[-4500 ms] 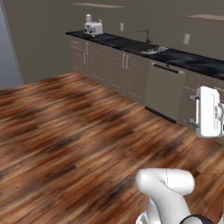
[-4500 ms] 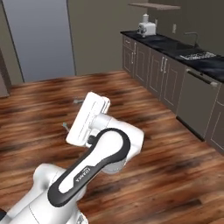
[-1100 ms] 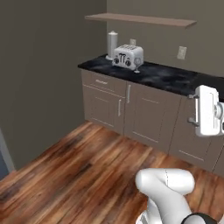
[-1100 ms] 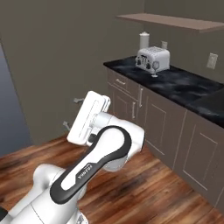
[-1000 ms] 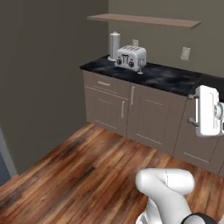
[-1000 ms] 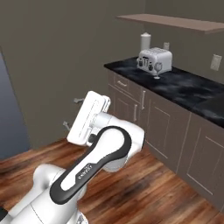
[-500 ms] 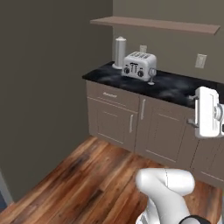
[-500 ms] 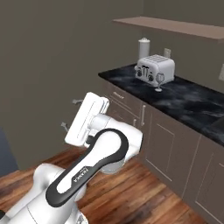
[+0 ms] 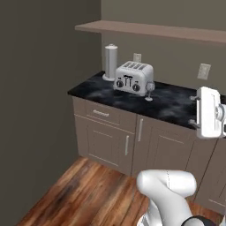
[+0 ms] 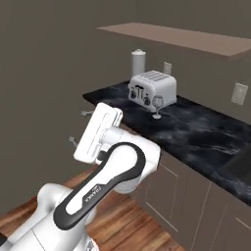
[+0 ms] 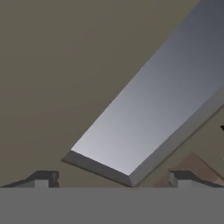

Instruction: Retrieve the wine glasses from the counter and place one next to each plate.

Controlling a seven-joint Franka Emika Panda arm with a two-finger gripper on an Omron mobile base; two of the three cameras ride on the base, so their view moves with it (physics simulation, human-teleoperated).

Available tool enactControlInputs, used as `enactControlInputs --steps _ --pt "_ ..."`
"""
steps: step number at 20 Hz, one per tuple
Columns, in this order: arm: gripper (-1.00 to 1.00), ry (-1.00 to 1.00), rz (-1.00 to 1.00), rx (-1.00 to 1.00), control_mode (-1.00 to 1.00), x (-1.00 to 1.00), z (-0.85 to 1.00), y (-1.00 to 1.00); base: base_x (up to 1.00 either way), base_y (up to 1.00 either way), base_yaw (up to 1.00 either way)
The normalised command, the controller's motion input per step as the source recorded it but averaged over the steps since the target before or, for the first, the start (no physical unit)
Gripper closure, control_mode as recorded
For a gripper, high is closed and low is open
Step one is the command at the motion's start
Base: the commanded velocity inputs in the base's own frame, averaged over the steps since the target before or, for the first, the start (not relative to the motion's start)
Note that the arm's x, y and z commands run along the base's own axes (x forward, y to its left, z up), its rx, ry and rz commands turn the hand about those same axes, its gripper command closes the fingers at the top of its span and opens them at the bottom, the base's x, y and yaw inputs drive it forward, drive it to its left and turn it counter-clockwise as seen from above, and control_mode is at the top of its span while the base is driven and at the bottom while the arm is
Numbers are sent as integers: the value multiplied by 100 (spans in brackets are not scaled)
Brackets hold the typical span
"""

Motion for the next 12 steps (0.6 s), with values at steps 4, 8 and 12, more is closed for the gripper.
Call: enactControlInputs --steps 4,8,12 --pt "-100 0 0 0 100 0 0 0 100 -2 -37" --pt "-100 0 0 0 100 0 0 0 60 18 -39" --pt "-100 0 0 0 100 0 0 0 19 56 -36"
